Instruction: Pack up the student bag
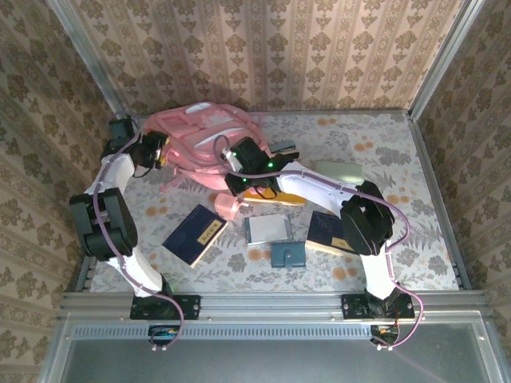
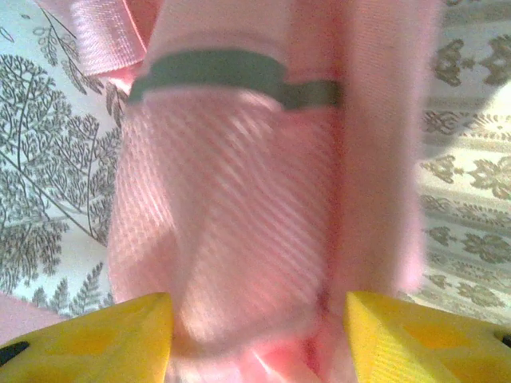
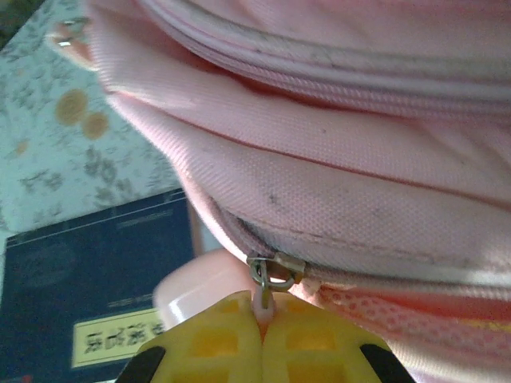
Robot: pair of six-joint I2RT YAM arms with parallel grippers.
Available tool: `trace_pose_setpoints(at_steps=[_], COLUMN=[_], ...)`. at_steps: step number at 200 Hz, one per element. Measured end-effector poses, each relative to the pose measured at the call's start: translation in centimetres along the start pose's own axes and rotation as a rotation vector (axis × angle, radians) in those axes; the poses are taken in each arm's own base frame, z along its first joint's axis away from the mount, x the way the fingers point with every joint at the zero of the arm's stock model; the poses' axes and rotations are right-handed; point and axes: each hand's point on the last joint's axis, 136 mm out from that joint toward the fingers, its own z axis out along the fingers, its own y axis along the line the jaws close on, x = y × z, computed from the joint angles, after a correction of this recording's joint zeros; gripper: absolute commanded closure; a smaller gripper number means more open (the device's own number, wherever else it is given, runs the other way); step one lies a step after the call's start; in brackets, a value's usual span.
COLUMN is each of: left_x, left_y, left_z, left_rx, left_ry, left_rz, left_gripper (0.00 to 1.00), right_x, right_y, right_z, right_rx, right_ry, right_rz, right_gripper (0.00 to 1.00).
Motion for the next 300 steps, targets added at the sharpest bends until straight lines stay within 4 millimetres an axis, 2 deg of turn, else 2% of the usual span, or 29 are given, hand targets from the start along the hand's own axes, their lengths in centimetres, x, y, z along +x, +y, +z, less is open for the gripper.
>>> trace_pose_setpoints(at_steps=[12,43,61,74,105,138,170,213,238,261,300], left_x=[1.0,4.2,6.1,7.6,11.3,13.1,13.5,12.9,12.5,12.4,12.8], left_y=[-0.6,-1.5,-0.2,1.6,4.9,5.2,6.1,5.2,4.4,3.9,4.4], left_z=[-1.4,-7.1,-9.4,-9.9,-9.2,-8.8,-7.7,-6.2,-6.0,-5.7,-3.8], left_rx=[-0.008,-0.008,-0.015,-0.042,-0.139,-0.163,-0.167,-0.126,-0.095,-0.077,-0.112], left_ry=[0.011,0.011,0.011,0.026,0.11,0.154,0.162,0.159,0.148,0.146,0.176], left_rz=[0.004,-0.002,-0.045,-0.089,-0.17,-0.185,-0.216,-0.216,-0.209,-0.196,-0.2], left_gripper=[0.36,0.36,0.37,0.38,0.46,0.48,0.51,0.61,0.61,0.57,0.57], right_x=[-0.1,-1.0,-1.3,-1.4,-1.6,-1.6,-1.6,-1.4,-1.3,-1.3,-1.2], right_y=[1.2,3.3,3.8,4.0,4.6,4.9,5.2,5.5,5.5,5.6,5.7], right_z=[0.1,1.0,1.6,2.1,2.6,2.8,2.8,3.0,3.2,3.3,3.3], right_rx=[-0.013,-0.04,-0.047,-0.049,-0.056,-0.061,-0.061,-0.06,-0.06,-0.061,-0.062], right_ry=[0.004,-0.008,-0.009,-0.009,-0.01,-0.01,-0.011,-0.007,-0.005,-0.004,-0.003], right_rz=[-0.009,-0.006,0.007,0.011,0.015,0.011,0.006,0.002,0.001,-0.001,-0.006], right_gripper=[1.0,1.0,1.0,1.0,1.0,1.0,1.0,1.0,1.0,1.0,1.0])
